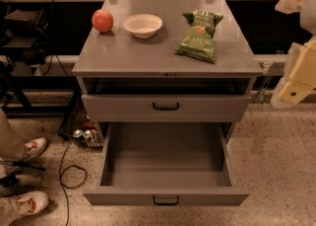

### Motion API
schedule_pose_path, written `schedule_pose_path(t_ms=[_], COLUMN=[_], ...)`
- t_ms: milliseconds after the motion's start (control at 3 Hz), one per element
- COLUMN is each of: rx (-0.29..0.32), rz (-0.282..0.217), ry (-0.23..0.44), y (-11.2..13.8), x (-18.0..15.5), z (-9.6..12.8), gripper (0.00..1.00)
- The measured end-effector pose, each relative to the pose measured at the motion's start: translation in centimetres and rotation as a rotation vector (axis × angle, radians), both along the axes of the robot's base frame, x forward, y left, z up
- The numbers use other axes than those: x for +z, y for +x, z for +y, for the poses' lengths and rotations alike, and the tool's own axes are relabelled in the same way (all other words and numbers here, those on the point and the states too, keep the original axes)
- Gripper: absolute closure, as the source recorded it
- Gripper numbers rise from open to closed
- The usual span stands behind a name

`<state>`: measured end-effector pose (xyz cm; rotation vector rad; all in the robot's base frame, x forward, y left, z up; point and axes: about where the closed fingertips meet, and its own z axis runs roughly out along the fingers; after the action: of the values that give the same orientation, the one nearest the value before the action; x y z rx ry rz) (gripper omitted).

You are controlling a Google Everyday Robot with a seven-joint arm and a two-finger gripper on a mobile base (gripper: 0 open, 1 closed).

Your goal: Close middle drawer

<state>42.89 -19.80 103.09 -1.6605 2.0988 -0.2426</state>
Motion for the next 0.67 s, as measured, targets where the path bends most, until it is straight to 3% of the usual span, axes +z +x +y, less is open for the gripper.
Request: schedule_pose_path(t_ms=[333, 667], rx=[0.000, -0.031], rz=[-0.003, 0.058], ry=[0.000, 0.010], y=[-0.1, -0.7], x=[0.1, -2.7], z=[0.1, -0.2], gripper=[0.00, 0.00])
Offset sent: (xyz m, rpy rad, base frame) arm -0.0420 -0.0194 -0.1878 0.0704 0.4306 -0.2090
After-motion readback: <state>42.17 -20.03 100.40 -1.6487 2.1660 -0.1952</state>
